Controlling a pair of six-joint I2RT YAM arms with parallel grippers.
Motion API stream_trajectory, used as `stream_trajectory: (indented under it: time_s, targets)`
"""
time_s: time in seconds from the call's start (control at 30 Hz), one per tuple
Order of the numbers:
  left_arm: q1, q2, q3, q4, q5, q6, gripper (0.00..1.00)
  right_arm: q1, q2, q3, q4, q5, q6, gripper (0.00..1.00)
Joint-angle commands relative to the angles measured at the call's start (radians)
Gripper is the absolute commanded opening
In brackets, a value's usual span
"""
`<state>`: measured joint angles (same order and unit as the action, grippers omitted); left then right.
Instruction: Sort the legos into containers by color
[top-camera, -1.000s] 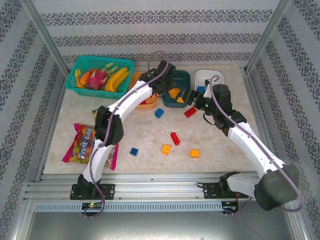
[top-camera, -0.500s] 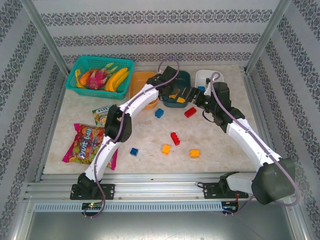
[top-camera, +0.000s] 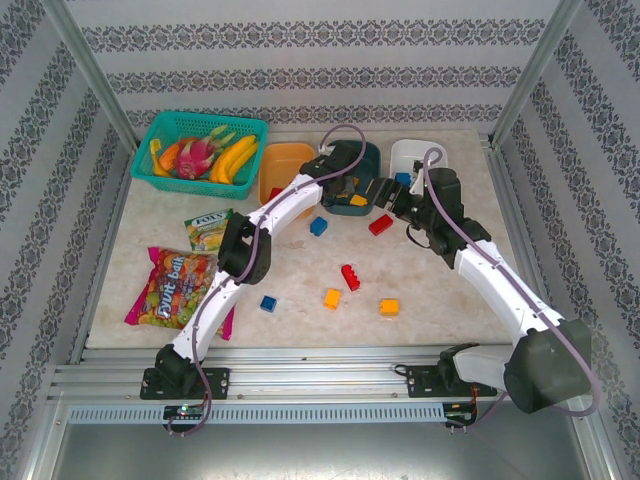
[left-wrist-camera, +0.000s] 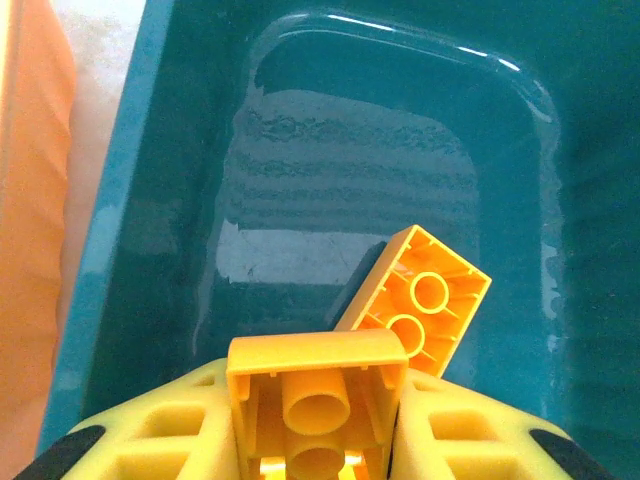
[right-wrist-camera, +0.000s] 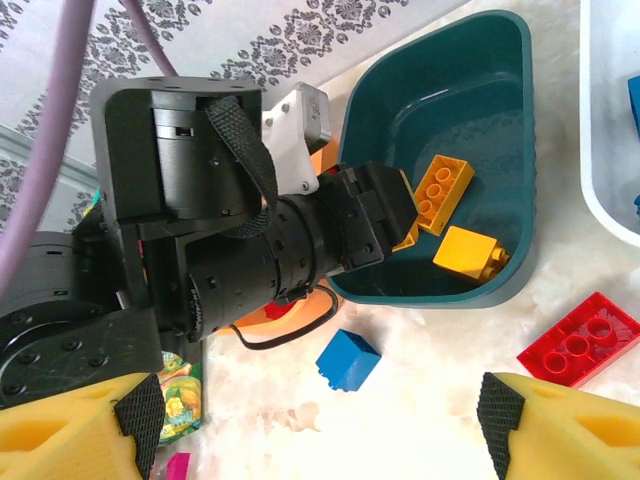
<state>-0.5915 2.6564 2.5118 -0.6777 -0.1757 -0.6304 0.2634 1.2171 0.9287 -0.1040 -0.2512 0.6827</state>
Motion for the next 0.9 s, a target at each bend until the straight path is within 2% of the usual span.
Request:
stream_trajectory:
  time_s: [0.0, 0.2, 0.37, 0.53, 0.73, 0.87]
  targets:
    - [-0.021, 0.013, 0.042, 0.021, -0.048, 0.050, 0.25, -0.013, -0.027, -0.025, -0.016, -0.015, 0.000, 0.84]
    - [-0.031, 0.017, 0.042, 0.005, -0.062, 0.049, 0.31, -0.023, -0.020, -0.028, -0.006, -0.026, 0.017, 0.84]
    - [-0.033, -0.003, 0.046, -0.005, -0.058, 0.018, 0.46, -0.023, -0.013, -0.021, -0.005, -0.029, 0.014, 0.84]
    - [-0.033, -0.068, 0.042, -0.035, -0.075, -0.041, 0.54, -0.025, -0.024, -0.022, -0.012, -0.027, 0.008, 0.84]
    - [-0.033, -0.153, 0.039, -0.054, -0.085, -0.122, 0.57, -0.025, -0.041, -0.023, -0.037, -0.023, -0.020, 0.84]
    - [-0.020, -0.195, 0.037, -0.124, -0.123, -0.186, 0.51, -0.026, -0.054, -0.027, -0.053, -0.015, -0.035, 0.84]
